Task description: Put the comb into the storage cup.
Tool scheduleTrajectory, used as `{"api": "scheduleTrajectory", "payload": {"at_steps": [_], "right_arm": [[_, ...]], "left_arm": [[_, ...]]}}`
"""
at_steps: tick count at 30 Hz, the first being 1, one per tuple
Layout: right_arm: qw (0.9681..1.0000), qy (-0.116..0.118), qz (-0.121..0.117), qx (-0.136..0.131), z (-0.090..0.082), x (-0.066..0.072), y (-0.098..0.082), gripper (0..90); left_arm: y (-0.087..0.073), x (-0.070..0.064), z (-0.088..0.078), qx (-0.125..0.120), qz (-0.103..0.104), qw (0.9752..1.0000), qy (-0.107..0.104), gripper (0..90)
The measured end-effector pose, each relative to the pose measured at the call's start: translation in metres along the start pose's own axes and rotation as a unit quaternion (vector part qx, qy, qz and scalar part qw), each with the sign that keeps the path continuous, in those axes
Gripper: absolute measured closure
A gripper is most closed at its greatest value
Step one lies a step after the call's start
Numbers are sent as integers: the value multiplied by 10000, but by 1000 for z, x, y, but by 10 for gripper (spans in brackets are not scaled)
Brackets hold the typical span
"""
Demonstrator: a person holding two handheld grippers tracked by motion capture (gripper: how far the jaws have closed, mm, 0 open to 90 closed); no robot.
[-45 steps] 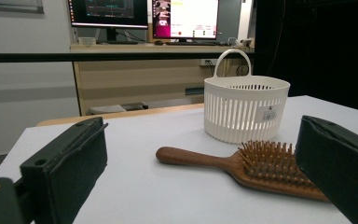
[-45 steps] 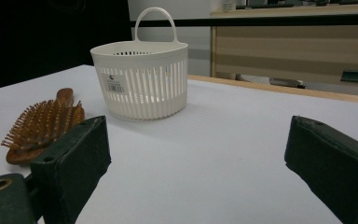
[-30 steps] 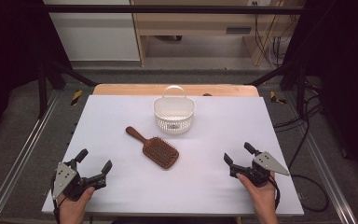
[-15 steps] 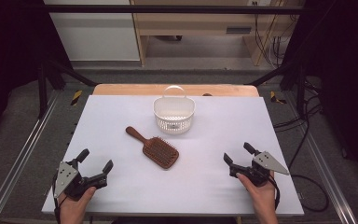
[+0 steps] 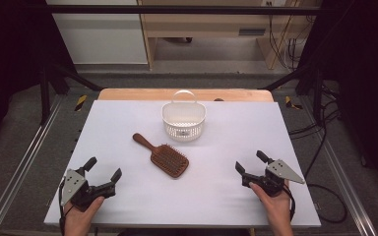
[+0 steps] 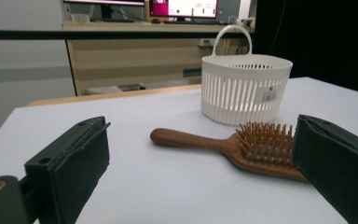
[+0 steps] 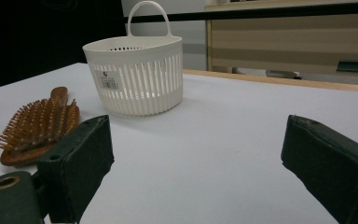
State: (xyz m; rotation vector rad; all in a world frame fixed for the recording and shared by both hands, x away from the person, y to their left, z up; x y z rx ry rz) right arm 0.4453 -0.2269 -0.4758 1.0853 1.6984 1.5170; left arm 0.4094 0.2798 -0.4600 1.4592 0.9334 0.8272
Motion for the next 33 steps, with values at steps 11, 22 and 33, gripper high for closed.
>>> {"api": "scheduleTrajectory", "payload": {"at_steps": [11, 22, 33], "right_arm": [[9998, -90, -21, 155, 2, 0, -2, 100], [9997, -63, -55, 233, 4, 0, -4, 102], [9987, -37, -331, 393, 8, 10, -5, 104]], "left_arm": [[2, -11, 30, 833, 224, 9962, -146, 142], [25, -25, 98, 1324, 294, 9897, -451, 317], [28, -41, 153, 2211, 364, 9733, -494, 783]]}}
Point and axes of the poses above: each handheld gripper's, and its own axes: z roughly forward along the jaws, y roughly out of its top, x roughly to its left, the point moved 2 cm from there along z, roughly forward along the jaws
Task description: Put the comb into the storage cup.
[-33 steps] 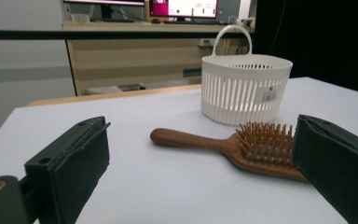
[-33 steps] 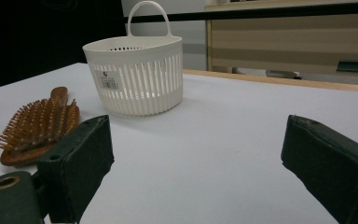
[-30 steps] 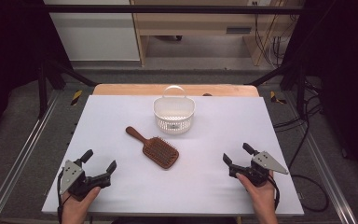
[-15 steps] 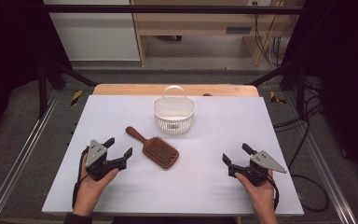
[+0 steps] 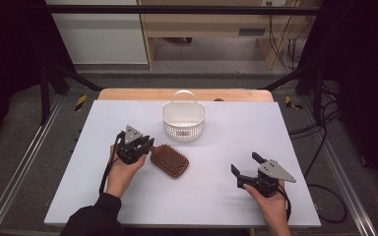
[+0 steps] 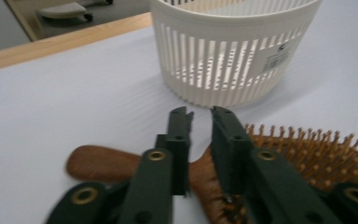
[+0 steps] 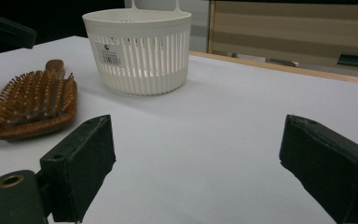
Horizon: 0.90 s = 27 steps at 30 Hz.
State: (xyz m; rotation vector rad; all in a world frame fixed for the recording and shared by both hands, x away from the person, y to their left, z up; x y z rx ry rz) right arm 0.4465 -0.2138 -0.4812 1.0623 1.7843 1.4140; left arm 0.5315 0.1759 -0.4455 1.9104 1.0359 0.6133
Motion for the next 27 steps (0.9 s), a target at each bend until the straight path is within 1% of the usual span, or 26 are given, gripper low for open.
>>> {"api": "scheduleTrajectory", "payload": {"at_steps": [2, 3, 5, 8, 10, 12, 13, 16, 19, 21, 23, 24, 25, 27], "right_arm": [[10000, -10, 19, 2, 1, 0, 0, 104], [10000, -16, 21, 1, 1, 0, 0, 105], [10000, -29, 5, 4, 0, 0, 0, 116], [10000, -29, -35, 72, 1, 0, -1, 116], [10000, -30, -32, 67, 2, 0, -1, 117], [10000, -32, -32, 60, 2, 0, -1, 118], [10000, -29, -41, 68, 2, 0, -1, 118], [10000, -19, -37, 73, 2, 0, -1, 118], [10000, 1, -29, 75, 1, 0, -1, 118], [10000, 8, -28, 83, 2, 0, -1, 118], [10000, 13, -28, 88, 2, 0, -1, 118], [10000, 20, -21, 92, 2, 0, -1, 118], [10000, 19, -23, 92, 2, 0, -1, 118], [9999, 21, -24, 98, 2, 0, -1, 118]], "left_arm": [[4, -4, 6, 77, 204, 9998, -20, 841], [7, -6, 9, 157, 356, 9992, -86, 885], [9, -9, 14, 360, 584, 9976, -63, 898], [8, -9, 23, 537, 713, 9959, -118, 898], [6, -7, 29, 585, 675, 9959, -159, 897], [4, -2, 37, 670, 636, 9955, -190, 898], [4, 1, 40, 694, 593, 9956, -211, 898], [2, 6, 47, 744, 553, 9954, -242, 898], [2, 9, 53, 788, 362, 9957, -314, 899], [1, 9, 57, 874, 401, 9947, -363, 898], [1, 8, 60, 933, 467, 9934, -471, 898], [1, 7, 61, 949, 490, 9933, -446, 898], [1, 8, 63, 983, 499, 9927, -485, 898], [1, 8, 66, 1084, 574, 9911, -517, 898]]}}
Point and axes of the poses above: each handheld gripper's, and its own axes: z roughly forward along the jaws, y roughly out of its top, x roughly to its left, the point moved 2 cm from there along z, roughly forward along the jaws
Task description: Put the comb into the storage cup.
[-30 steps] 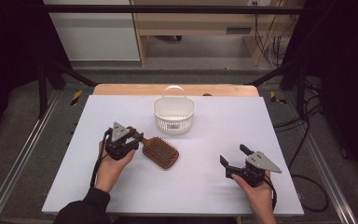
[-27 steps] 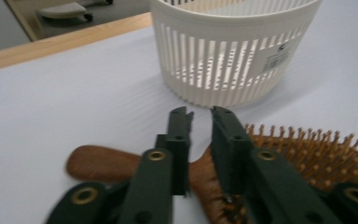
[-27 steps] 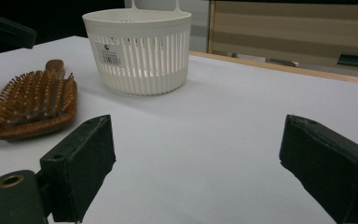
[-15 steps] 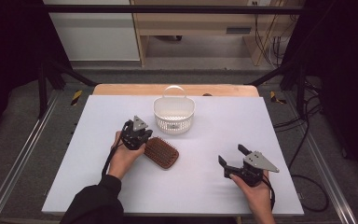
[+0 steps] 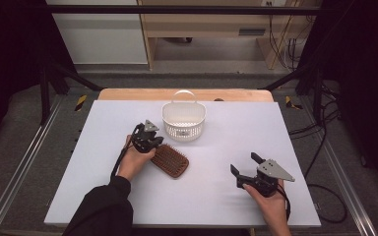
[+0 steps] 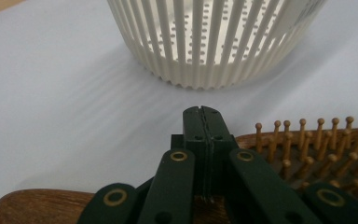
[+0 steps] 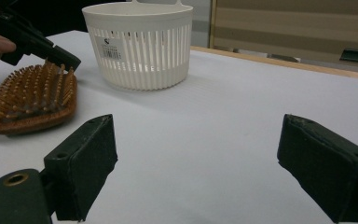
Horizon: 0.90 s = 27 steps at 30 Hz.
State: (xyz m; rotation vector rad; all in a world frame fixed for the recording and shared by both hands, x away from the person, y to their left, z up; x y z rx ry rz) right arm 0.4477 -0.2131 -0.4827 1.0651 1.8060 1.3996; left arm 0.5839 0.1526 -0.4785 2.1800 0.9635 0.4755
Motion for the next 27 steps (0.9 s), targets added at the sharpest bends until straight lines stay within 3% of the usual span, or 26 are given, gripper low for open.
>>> {"api": "scheduleTrajectory", "payload": {"at_steps": [8, 10, 14, 22, 27], "right_arm": [[10000, 15, 3, 32, 0, 0, -1, 118], [10000, 23, 8, 32, 0, 0, -1, 118], [10000, 37, 14, 45, 1, 1, -1, 118], [10000, 62, 46, 52, 1, 2, -1, 118], [9999, 101, -4, 62, 1, 5, -1, 118]], "left_arm": [[-4, 1, 1, 84, 89, 9999, -21, 899], [-6, 0, 1, 63, 125, 9998, -109, 899], [-11, -9, 3, 128, 337, 9993, -124, 899], [-24, -22, -10, 46, 294, 9994, -148, 900], [-32, -26, -21, 201, 325, 9993, -26, 899]]}}
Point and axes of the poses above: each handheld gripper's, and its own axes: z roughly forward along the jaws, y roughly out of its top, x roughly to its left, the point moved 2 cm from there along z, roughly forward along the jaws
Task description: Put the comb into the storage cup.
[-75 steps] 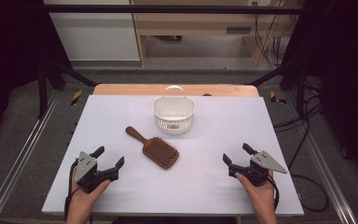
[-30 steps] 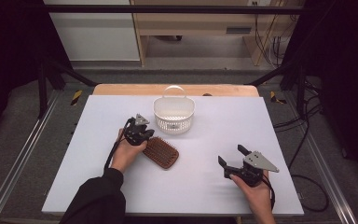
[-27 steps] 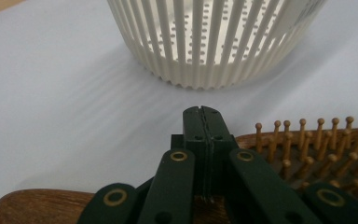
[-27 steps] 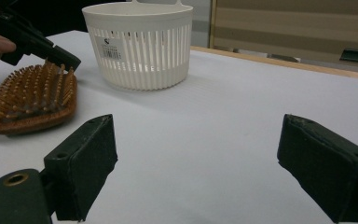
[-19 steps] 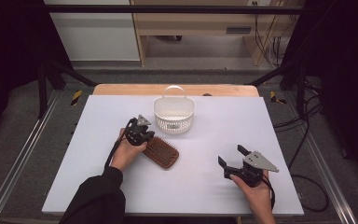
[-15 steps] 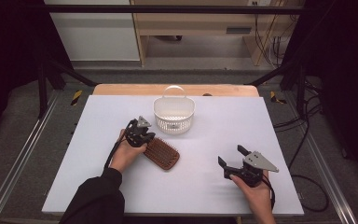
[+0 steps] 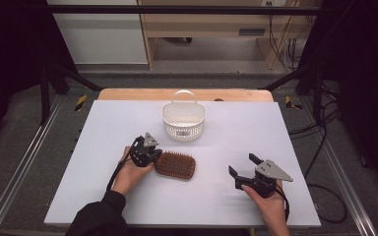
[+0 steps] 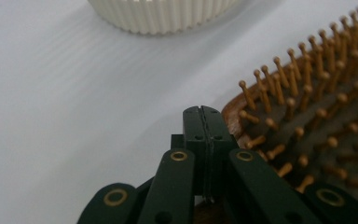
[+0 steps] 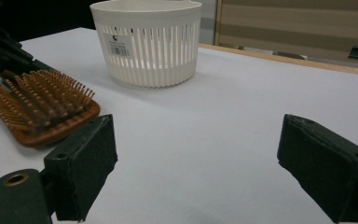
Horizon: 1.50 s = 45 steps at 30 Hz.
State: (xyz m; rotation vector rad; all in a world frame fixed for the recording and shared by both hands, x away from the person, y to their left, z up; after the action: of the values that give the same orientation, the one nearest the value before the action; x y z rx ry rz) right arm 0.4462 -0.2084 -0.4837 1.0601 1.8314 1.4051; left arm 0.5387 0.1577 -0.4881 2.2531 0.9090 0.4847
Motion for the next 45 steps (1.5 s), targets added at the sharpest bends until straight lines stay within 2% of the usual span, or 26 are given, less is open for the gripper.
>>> {"api": "scheduleTrajectory", "payload": {"at_steps": [10, 14, 21, 31, 45], "right_arm": [[10000, 38, 2, 24, 1, 3, 0, 118], [10000, 41, 23, 16, 1, 3, 0, 118], [10000, 69, 20, 28, 1, 4, 0, 118], [9999, 86, 2, 57, 2, 5, 0, 117], [9999, 98, 0, 79, 3, 5, -1, 117]], "left_arm": [[-9, -5, -13, 188, 71, 9998, -17, 899], [-14, -7, -20, 280, 96, 9995, -101, 899], [-22, -17, -31, 410, 184, 9988, -177, 899], [-27, -32, -39, 498, 129, 9982, -308, 899], [-29, -38, -41, 494, 25, 9979, -425, 899]]}}
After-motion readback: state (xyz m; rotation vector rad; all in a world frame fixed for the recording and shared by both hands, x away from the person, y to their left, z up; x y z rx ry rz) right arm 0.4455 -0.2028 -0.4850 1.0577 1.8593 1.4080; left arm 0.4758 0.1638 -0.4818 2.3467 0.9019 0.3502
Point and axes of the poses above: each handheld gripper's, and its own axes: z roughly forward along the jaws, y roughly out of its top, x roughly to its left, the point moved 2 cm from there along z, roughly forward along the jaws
